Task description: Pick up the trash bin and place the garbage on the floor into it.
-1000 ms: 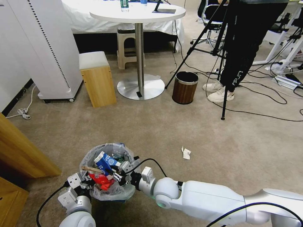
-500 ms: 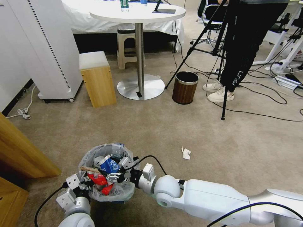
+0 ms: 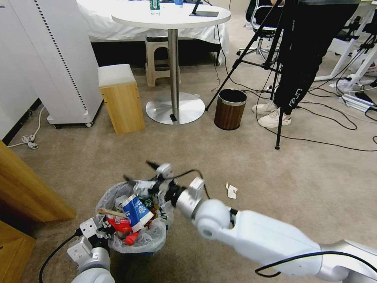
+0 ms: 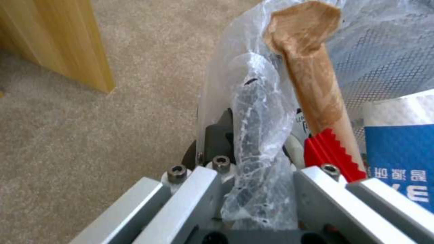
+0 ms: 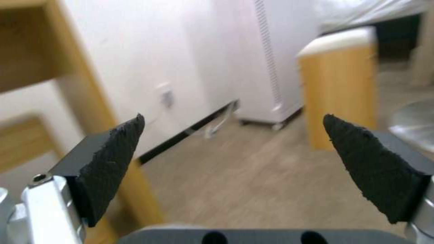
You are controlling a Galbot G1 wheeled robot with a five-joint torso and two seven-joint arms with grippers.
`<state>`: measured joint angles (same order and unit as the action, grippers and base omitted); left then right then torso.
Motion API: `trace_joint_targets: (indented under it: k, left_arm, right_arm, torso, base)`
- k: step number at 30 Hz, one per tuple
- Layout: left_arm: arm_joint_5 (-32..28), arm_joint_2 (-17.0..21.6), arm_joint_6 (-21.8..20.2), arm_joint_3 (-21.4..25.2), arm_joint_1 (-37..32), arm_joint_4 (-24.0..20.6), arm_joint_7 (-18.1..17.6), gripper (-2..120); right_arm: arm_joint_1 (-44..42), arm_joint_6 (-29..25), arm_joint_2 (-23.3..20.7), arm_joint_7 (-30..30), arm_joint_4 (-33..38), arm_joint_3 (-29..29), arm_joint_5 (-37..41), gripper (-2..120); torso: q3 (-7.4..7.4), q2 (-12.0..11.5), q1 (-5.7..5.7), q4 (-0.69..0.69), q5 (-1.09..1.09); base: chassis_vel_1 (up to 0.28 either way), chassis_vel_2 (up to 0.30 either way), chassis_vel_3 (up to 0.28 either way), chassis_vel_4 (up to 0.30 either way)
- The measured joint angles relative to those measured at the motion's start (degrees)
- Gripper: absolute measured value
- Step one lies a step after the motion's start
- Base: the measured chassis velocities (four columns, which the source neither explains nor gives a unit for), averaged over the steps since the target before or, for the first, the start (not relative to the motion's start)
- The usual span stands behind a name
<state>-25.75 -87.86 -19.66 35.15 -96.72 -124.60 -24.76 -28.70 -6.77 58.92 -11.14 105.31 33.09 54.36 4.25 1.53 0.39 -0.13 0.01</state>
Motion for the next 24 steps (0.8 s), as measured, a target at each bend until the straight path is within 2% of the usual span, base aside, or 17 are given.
trace_joint_targets:
  k: [3, 4, 10, 12, 15, 16, 18, 24]
  left_arm:
    - [0.0, 0.26, -0.1, 0.04, -0.25, -0.43, 0.0, 1]
    - [0.0, 0.26, -0.1, 0.04, -0.25, -0.43, 0.0, 1]
    - [-0.17, 0.86, -0.17, 0.24, -0.54, -0.83, 0.02, 1]
    - [-0.2, 0.95, -0.17, 0.33, -0.6, -0.86, 0.02, 1]
    - [-0.2, 1.04, -0.17, 0.4, -0.66, -0.92, 0.05, 1]
    - [-0.2, 1.04, -0.17, 0.4, -0.66, -0.92, 0.05, 1]
    - [0.09, 0.98, -0.16, 0.45, -0.45, -0.9, 0.06, 1]
    - [2.9, 0.54, 0.31, 0.27, -0.56, -0.64, 0.54, 1]
  right_arm:
    - [-1.21, 0.01, -1.1, -0.96, 0.1, -6.29, 0.23, 100]
    - [-1.21, 0.01, -1.1, -0.96, 0.1, -6.29, 0.23, 100]
    - [-3.74, 0.33, -3.14, -1.57, 1.21, -17.9, -0.15, 100]
    - [-4.31, 0.5, -3.56, -1.94, 1.42, -19.93, -0.43, 100]
    - [-6.18, 1.44, -4.63, -3.35, 1.32, -24.85, -3.1, 100]
    - [-6.18, 1.44, -4.63, -3.35, 1.32, -24.85, -3.1, 100]
    - [-10.19, 3.97, -6.22, -5.89, 1.0, -30.77, -9.14, 100]
    - [-18.08, 6.69, -8.56, -11.13, 0.3, -37.21, -15.97, 100]
  torso:
    - [0.0, 0.0, 0.0, 0.0, 0.01]
    - [0.0, 0.0, 0.0, 0.0, 0.01]
    - [0.0, 0.0, 0.0, 0.0, 0.0]
    - [0.0, 0.0, 0.0, 0.01, 0.0]
    - [0.0, 0.0, 0.0, 0.02, 0.0]
    - [0.0, 0.0, 0.0, 0.02, 0.0]
    - [0.0, 0.0, 0.0, 0.0, 0.01]
    - [0.0, 0.0, 0.0, 0.0, 0.02]
  base:
    - [0.0, 0.0, 0.0, 0.0]
    - [0.0, 0.0, 0.0, 0.0]
    - [0.0, 0.0, 0.0, 0.0]
    - [0.0, 0.0, 0.0, 0.0]
    - [0.0, 0.0, 0.0, 0.0]
    - [0.0, 0.0, 0.0, 0.0]
    - [0.0, 0.0, 0.0, 0.0]
    - [0.0, 0.0, 0.0, 0.0]
